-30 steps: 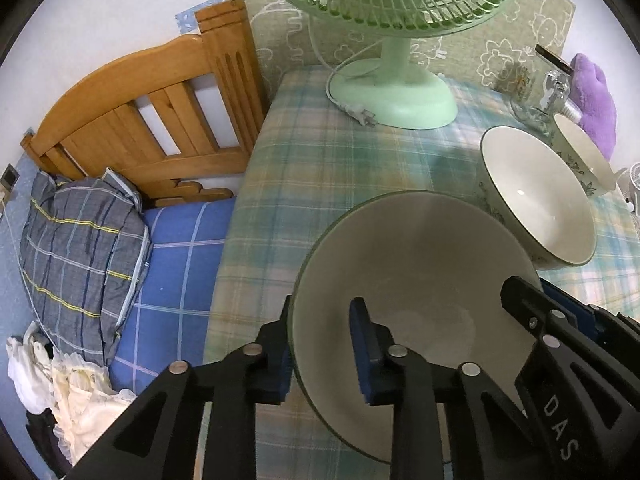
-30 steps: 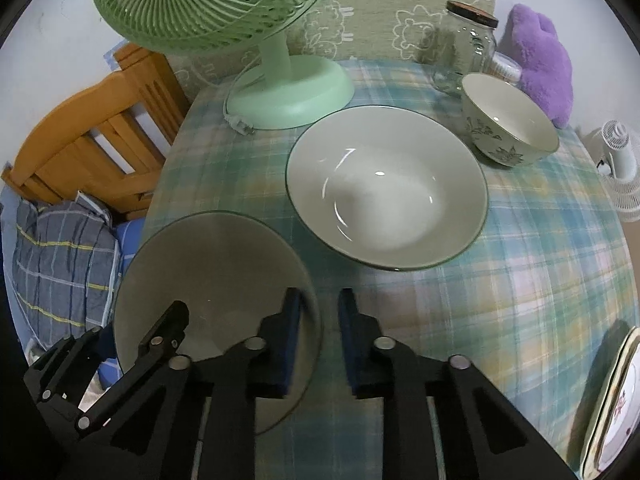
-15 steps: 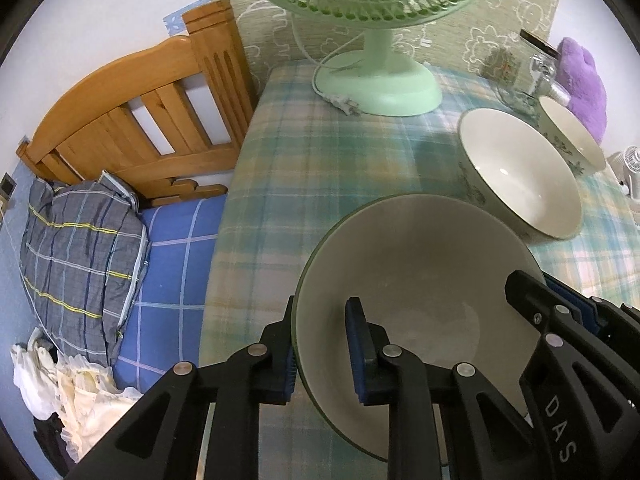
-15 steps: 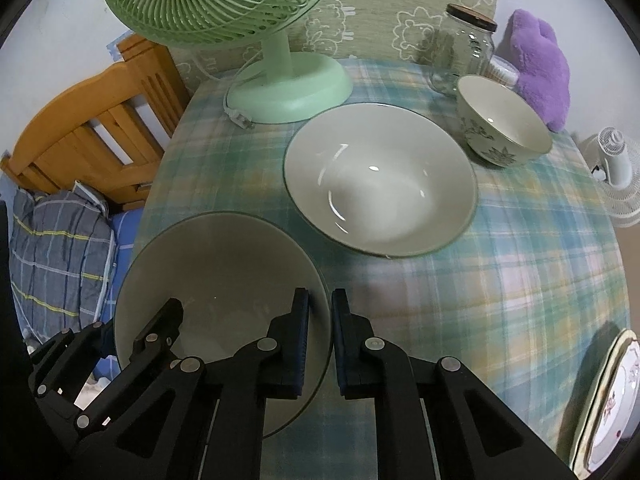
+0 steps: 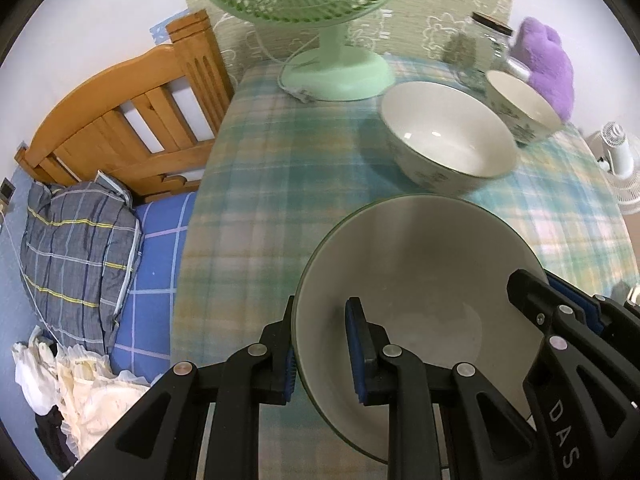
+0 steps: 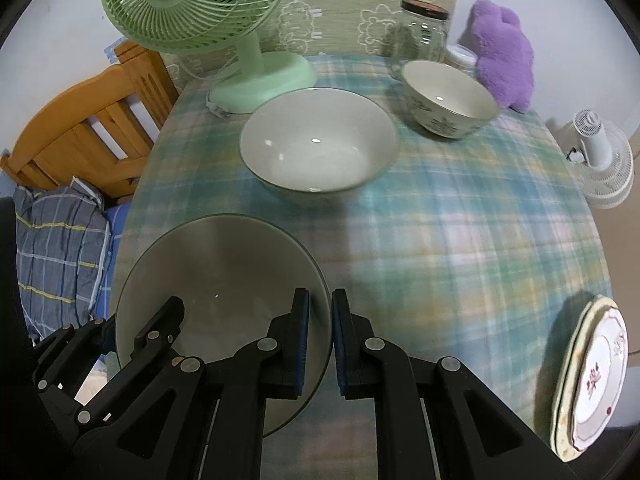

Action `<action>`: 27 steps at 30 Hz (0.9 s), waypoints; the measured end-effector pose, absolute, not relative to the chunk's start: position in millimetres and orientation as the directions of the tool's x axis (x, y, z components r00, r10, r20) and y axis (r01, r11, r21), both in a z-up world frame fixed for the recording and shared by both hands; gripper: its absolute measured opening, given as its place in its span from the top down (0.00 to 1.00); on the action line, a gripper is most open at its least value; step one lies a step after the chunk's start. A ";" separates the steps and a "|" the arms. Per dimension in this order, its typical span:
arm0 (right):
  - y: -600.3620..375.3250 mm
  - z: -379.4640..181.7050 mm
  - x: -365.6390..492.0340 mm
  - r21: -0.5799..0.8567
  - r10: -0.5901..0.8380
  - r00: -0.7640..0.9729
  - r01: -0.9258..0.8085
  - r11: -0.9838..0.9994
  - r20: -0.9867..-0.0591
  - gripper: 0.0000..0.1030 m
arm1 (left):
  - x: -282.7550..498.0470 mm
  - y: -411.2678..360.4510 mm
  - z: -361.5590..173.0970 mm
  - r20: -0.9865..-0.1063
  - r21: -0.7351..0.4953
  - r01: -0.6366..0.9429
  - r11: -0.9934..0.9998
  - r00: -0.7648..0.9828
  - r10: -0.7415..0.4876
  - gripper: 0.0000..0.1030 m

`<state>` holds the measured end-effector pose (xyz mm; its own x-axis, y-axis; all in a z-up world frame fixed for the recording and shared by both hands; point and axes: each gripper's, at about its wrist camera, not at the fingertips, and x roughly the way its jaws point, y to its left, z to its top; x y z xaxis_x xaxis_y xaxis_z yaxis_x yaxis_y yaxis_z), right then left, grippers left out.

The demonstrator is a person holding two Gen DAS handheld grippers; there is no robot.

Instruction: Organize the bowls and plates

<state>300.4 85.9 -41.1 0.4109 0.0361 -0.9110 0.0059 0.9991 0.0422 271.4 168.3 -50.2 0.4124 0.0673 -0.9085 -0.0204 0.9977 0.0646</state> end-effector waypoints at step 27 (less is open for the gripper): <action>-65.1 -40.7 232.3 0.027 0.025 0.353 0.000 1.000 -0.935 0.86 | 207.4 24.6 -55.8 -0.933 0.054 -0.016 0.998 0.356 0.056 0.81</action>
